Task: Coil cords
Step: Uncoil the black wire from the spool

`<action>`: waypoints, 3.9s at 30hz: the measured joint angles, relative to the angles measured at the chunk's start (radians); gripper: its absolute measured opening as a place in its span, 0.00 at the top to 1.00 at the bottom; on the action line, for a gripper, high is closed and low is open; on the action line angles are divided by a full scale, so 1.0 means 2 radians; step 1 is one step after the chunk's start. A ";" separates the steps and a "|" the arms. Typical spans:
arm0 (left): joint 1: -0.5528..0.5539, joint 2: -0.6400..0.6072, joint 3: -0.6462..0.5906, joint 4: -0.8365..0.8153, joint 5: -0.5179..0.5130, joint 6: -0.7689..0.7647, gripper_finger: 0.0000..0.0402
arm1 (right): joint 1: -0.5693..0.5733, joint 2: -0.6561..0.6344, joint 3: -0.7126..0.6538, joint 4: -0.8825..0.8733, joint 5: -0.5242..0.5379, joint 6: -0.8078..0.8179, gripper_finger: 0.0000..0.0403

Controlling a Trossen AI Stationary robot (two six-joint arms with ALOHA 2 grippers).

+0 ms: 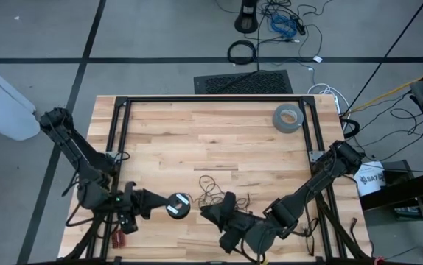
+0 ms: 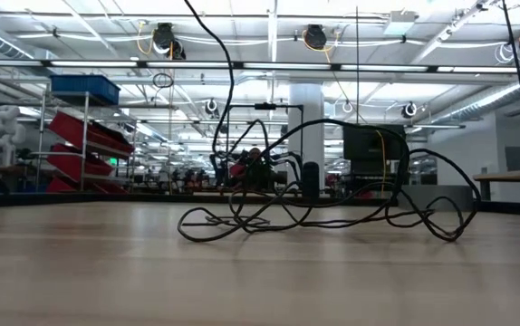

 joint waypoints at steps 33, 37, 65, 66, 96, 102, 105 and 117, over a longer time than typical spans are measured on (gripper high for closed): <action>0.035 0.028 0.000 0.037 0.085 -0.040 1.00 | -0.017 0.017 0.000 0.119 -0.029 -0.097 0.70; 0.035 0.028 0.000 0.037 0.090 -0.041 1.00 | -0.018 0.017 0.000 0.122 -0.028 -0.094 0.62; 0.036 0.028 0.000 0.037 0.112 -0.067 1.00 | -0.026 0.018 0.000 0.137 -0.096 -0.076 0.82; 0.037 0.028 0.000 0.037 0.114 -0.067 1.00 | -0.027 0.018 0.000 0.138 -0.097 -0.071 0.82; 0.042 0.028 0.000 0.039 0.120 -0.090 0.97 | -0.026 0.018 0.000 0.143 -0.086 -0.068 1.00; 0.042 0.028 0.000 0.066 0.121 -0.132 0.88 | -0.017 0.018 0.000 0.147 -0.053 -0.085 1.00; 0.042 0.028 0.000 0.069 0.122 -0.135 0.83 | -0.011 0.018 0.000 0.147 -0.029 -0.094 1.00; 0.042 0.028 0.000 0.097 0.124 -0.198 0.75 | 0.015 0.012 0.005 0.188 0.095 -0.150 1.00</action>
